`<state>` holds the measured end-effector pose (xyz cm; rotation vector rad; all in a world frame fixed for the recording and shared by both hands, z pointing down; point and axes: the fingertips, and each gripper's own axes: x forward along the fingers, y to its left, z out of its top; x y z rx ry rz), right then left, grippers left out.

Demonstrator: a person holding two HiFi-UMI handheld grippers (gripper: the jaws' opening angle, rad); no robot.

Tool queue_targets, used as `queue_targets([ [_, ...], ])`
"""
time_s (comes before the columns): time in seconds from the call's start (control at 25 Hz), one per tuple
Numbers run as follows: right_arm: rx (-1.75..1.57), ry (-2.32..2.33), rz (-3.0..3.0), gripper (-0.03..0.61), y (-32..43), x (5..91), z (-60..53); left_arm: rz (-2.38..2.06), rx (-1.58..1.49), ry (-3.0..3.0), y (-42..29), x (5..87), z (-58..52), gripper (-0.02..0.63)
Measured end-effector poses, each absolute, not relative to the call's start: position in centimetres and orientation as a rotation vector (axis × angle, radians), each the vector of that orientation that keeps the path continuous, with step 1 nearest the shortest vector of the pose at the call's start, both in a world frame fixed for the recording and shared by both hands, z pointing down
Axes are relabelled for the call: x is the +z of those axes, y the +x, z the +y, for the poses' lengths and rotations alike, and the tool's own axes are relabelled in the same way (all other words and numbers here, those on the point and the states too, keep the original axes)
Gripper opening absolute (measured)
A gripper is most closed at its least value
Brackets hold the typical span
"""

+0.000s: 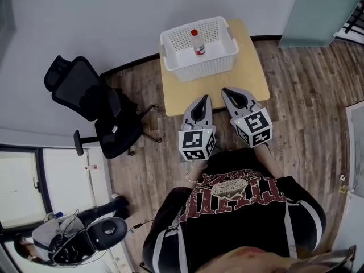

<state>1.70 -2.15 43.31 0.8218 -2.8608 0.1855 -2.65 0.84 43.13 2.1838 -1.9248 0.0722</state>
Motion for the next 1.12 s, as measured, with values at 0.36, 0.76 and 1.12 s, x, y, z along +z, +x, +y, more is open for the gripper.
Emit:
queue_targets([
  [0.36, 0.193, 0.843, -2.842, 0.017, -0.4, 43.8, -3.4, -1.892, 0.071, 2.198, -4.7, 43.6, -0.6, 0.028],
  [0.76, 0.195, 0.899, -2.800, 0.017, -3.1, 44.1, -6.1, -1.820, 0.070, 2.230, -7.4, 44.0, -3.5, 0.028],
  [1.12, 0.199, 0.945, -2.777, 0.017, -5.2, 44.5, -8.5, -1.775, 0.077, 2.260, -9.6, 44.5, -6.2, 0.028],
])
